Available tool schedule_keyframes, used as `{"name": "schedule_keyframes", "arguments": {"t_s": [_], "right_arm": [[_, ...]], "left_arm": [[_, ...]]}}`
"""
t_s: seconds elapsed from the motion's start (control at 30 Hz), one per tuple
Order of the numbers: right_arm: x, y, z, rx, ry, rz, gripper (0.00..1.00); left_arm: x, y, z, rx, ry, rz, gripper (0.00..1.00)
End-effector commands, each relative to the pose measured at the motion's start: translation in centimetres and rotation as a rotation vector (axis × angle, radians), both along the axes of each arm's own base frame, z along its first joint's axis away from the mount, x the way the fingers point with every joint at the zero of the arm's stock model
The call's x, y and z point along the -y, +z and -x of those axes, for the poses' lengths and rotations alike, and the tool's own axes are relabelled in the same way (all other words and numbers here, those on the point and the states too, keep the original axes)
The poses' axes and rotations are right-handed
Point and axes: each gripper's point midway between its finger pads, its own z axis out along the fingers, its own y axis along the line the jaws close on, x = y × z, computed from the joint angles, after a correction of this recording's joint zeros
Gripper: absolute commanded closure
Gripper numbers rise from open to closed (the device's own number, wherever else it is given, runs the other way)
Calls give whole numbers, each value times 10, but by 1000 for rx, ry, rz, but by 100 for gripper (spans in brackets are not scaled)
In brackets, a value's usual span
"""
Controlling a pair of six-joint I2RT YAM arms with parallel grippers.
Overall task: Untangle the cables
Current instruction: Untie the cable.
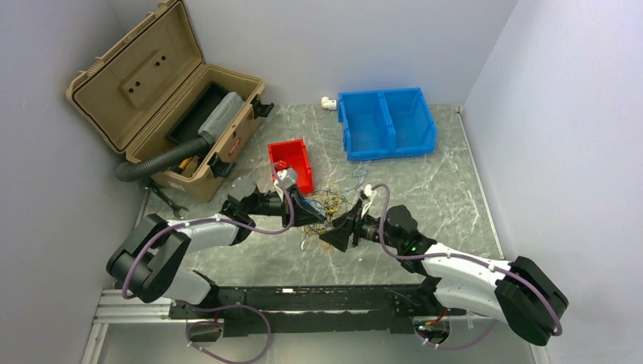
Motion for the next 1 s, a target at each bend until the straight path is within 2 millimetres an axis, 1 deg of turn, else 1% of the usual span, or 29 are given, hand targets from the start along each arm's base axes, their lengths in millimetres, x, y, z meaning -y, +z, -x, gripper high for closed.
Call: {"name": "schedule_keyframes", "arguments": {"t_s": [0.0, 0.03, 0.1, 0.2, 0.23, 0.27, 0.3, 0.33, 0.37, 0.4, 0.43, 0.47, 0.57, 0.63, 0.67, 0.7, 0.77, 0.8, 0.83, 0.87, 0.9, 0.93, 0.97], "right_arm": [[-11, 38, 7, 102, 84, -126, 34], [-10, 37, 6, 97, 74, -131, 45], [-5, 35, 1, 87, 22, -132, 57], [8, 29, -8, 81, -77, -112, 64], [13, 27, -11, 78, -112, -103, 70], [18, 25, -13, 77, -141, -93, 81], [22, 27, -14, 83, -165, -92, 94], [26, 25, -17, 78, -191, -74, 100], [31, 23, -21, 75, -229, -57, 100], [37, 16, -25, 53, -268, -18, 100], [45, 19, -33, 54, -334, -11, 100], [56, 9, -40, 20, -404, 38, 100], [100, -4, -62, -43, -684, 135, 100], [138, -10, -72, -93, -904, 196, 100], [161, -16, -74, -124, -1029, 230, 100], [183, -18, -74, -147, -1148, 254, 100], [227, -24, -65, -201, -1390, 299, 100], [246, -26, -57, -227, -1498, 306, 98], [263, -26, -49, -268, -1618, 252, 96], [279, -25, -39, -262, -1683, 299, 95], [291, -24, -31, -275, -1753, 277, 94], [300, -22, -26, -298, -1824, 204, 94], [307, -21, -20, -308, -1862, 191, 93]], "left_arm": [[1, 17, 9, 84, -47, 42, 100], [1, 17, 9, 84, -43, 40, 100], [1, 16, 5, 86, -18, 27, 100], [0, 9, -7, 89, 62, -14, 100], [-1, 4, -11, 78, 88, -44, 100], [-1, 2, -16, 80, 120, -58, 100], [-2, 1, -20, 83, 147, -67, 100], [-3, 0, -24, 81, 174, -75, 100], [-4, -2, -29, 82, 200, -88, 100], [-5, -6, -34, 74, 234, -112, 100], [-8, -9, -41, 67, 278, -137, 100], [-11, -14, -49, 56, 331, -167, 100], [-30, -33, -78, 7, 534, -275, 100], [-47, -42, -92, -22, 651, -317, 100], [-56, -45, -98, -35, 706, -332, 100], [-64, -47, -103, -47, 757, -344, 100], [-81, -51, -112, -55, 853, -374, 100], [-88, -52, -115, -59, 898, -390, 100], [-97, -54, -118, -64, 950, -408, 100], [-105, -57, -121, -72, 998, -426, 100], [-113, -58, -124, -79, 1044, -442, 100], [-120, -59, -126, -85, 1085, -455, 100], [-126, -60, -128, -86, 1123, -467, 100]]}}
